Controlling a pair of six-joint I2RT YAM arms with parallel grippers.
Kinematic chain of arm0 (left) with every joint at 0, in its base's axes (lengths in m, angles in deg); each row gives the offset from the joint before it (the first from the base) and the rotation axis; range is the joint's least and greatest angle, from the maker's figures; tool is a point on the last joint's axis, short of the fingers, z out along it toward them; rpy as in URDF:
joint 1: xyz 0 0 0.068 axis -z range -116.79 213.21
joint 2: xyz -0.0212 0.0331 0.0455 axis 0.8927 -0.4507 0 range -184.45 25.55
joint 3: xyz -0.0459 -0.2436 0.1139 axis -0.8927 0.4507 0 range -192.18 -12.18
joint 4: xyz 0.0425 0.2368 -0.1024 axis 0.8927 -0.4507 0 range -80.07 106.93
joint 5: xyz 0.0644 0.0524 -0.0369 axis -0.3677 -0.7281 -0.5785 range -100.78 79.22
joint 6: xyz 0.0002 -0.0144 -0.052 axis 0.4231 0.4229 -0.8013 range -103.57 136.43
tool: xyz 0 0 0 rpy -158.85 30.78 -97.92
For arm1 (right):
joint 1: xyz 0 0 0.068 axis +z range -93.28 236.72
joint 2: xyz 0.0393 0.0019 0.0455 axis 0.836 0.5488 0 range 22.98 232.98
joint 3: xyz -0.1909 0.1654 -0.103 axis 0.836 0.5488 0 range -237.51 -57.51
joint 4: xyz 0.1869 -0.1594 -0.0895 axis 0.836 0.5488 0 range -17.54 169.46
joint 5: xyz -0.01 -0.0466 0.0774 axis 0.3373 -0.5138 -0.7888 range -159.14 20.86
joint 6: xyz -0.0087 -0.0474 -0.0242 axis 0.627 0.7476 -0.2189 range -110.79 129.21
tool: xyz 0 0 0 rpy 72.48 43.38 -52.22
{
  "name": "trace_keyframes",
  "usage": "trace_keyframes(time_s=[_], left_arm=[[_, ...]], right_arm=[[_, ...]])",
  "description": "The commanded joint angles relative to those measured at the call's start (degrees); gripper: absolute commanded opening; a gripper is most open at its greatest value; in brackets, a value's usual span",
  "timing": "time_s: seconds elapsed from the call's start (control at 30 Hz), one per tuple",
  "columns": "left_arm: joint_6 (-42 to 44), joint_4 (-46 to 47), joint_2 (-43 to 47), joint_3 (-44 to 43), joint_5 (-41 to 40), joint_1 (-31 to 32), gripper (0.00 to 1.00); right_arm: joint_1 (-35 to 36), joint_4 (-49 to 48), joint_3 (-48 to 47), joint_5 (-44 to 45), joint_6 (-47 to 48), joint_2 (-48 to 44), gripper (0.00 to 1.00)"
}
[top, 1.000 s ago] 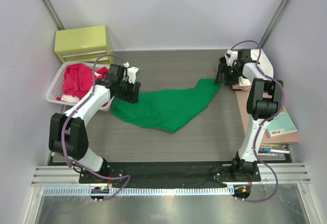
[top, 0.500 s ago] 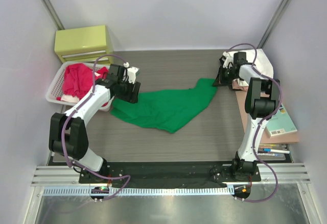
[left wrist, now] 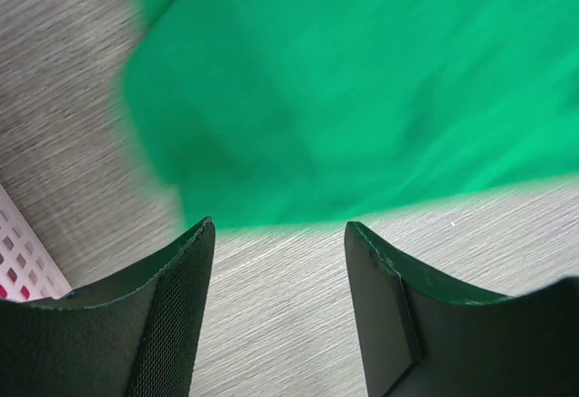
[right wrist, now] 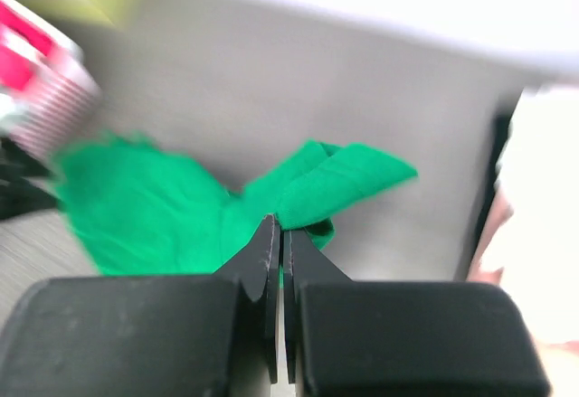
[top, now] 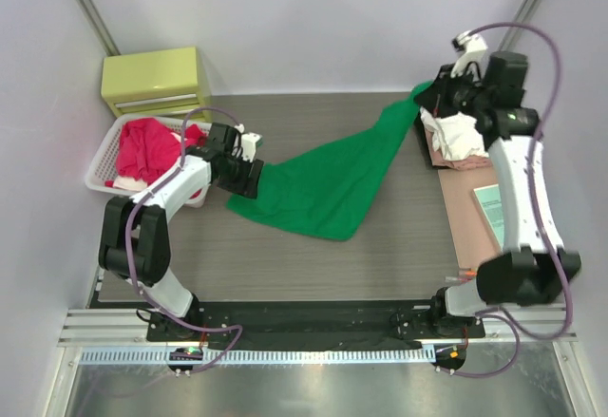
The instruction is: Fold and stack the t-shirts
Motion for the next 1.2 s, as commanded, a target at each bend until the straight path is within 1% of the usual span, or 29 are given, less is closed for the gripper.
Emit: trace_keyframes(time_s=[0.0, 0.2, 0.3, 0.4, 0.5, 0.53, 0.67, 0.7, 0.77, 0.83, 0.97, 1.0, 1.07, 1.1, 1.17], left_arm=[[0.7, -0.3, 1.5, -1.5, 1.6, 0.1, 0.61], [0.8, 0.0, 3.8, 0.1, 0.7, 0.1, 0.61], [0.6, 0.5, 3.5, 1.1, 1.1, 0.1, 0.59], [-0.1, 0.7, 1.9, 0.7, 2.5, 0.1, 0.57], [-1.5, -1.0, -0.4, -1.2, 8.6, 0.1, 0.61], [-2.3, -1.4, -2.5, -1.7, 14.5, 0.1, 0.61], [-3.3, -2.7, -8.0, -5.0, 27.7, 0.2, 0.62], [-3.3, -5.0, -9.9, -8.1, 29.2, 0.3, 0.62], [-2.3, -6.8, -15.2, -12.1, 31.1, 0.7, 0.62], [-2.3, -8.4, -18.2, -18.3, 29.7, 1.1, 0.62], [0.1, -12.2, -27.3, -29.9, 24.1, 3.9, 0.63], [0.8, -13.6, -29.5, -35.7, 22.4, 4.4, 0.63], [0.8, -17.1, -33.3, -41.2, 22.2, 4.7, 0.63], [0.5, -17.8, -37.0, -46.0, 22.7, 4.7, 0.63], [-0.1, -18.1, -39.7, -49.4, 23.6, 4.9, 0.63]], right_arm=[[0.1, 0.5, -2.3, -3.0, -2.3, -11.1, 0.01], [0.0, 0.5, -3.0, -2.2, -2.3, -18.4, 0.01], [0.0, 0.5, -4.9, -3.8, -5.1, -19.5, 0.01], [0.0, 0.7, -5.4, -4.5, -5.5, -19.9, 0.01], [0.0, 0.8, -4.7, -4.1, -5.1, -20.5, 0.01], [0.0, 0.8, -4.0, -4.0, -5.1, -20.8, 0.01], [0.1, 0.5, -2.0, -3.4, -4.8, -22.0, 0.01], [0.1, 0.5, -1.7, -3.6, -4.6, -22.1, 0.01], [0.0, 0.6, -0.6, -3.1, -4.3, -22.5, 0.01], [0.0, 0.8, 0.8, -2.5, -3.8, -22.8, 0.01], [0.0, 1.6, 3.2, -0.7, -2.7, -23.7, 0.01], [0.0, 2.1, 3.5, -0.4, -2.7, -23.6, 0.01], [0.1, 2.2, 4.6, 0.4, -2.7, -23.5, 0.01], [0.0, 2.3, 4.9, 0.7, -2.7, -23.6, 0.01], [0.0, 2.1, 5.5, 1.4, -2.7, -23.5, 0.01]])
